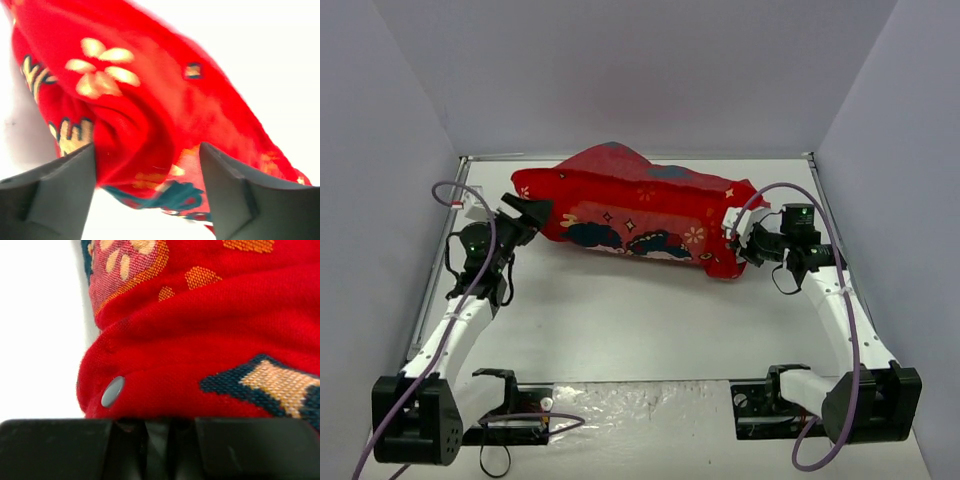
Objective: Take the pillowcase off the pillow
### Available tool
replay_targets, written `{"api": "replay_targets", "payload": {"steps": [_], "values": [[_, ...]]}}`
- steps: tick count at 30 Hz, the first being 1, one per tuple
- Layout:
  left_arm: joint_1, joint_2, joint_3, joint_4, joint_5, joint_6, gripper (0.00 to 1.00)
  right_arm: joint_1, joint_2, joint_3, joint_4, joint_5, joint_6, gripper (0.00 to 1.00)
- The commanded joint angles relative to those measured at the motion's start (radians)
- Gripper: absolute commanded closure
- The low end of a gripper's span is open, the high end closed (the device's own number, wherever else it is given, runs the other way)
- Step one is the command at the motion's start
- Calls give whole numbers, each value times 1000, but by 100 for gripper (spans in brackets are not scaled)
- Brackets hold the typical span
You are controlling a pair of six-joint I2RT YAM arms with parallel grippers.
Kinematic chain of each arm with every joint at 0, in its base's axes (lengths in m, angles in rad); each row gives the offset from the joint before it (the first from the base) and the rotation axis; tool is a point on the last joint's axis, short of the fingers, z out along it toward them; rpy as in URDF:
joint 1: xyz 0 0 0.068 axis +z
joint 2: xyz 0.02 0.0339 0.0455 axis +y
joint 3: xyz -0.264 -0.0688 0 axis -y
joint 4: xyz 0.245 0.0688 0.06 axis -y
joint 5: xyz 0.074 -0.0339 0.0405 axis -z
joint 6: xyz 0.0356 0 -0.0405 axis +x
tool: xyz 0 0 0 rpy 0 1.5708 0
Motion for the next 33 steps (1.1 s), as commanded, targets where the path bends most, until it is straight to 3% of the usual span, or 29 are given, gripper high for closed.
{"api": "replay_targets", "payload": {"steps": [1,3,6,9,11,14,19,24,29,30,31,32,33], "values": [[-5,-124,73,-219,-53,63,15,2,2,40,26,-47,87,100],[-5,-174,77,-336,-100,61,5,-4,2,32,26,-36,90,100],[-2,-269,108,-545,-260,-15,6,-8,2,24,26,-28,93,100],[1,-259,207,-745,-401,-89,6,-7,7,20,24,-20,87,100],[12,-164,354,-933,-438,-184,6,-8,13,18,24,-17,86,100],[24,26,546,-1063,-371,-221,6,-7,18,18,26,-17,81,100],[15,181,639,-952,-315,-163,6,-2,12,20,24,-13,84,100],[15,308,746,-1014,-272,-126,6,-2,5,17,26,-10,84,100],[19,359,722,-913,-234,-134,6,-4,5,14,30,-13,90,100],[19,371,728,-904,-229,-131,2,-4,4,12,30,-13,92,100],[19,385,734,-892,-217,-129,4,-4,7,12,33,-13,95,100],[19,407,734,-863,-211,-129,12,-4,8,14,35,-13,98,100],[21,413,731,-843,-205,-129,29,-4,7,17,33,-11,101,100]]}}
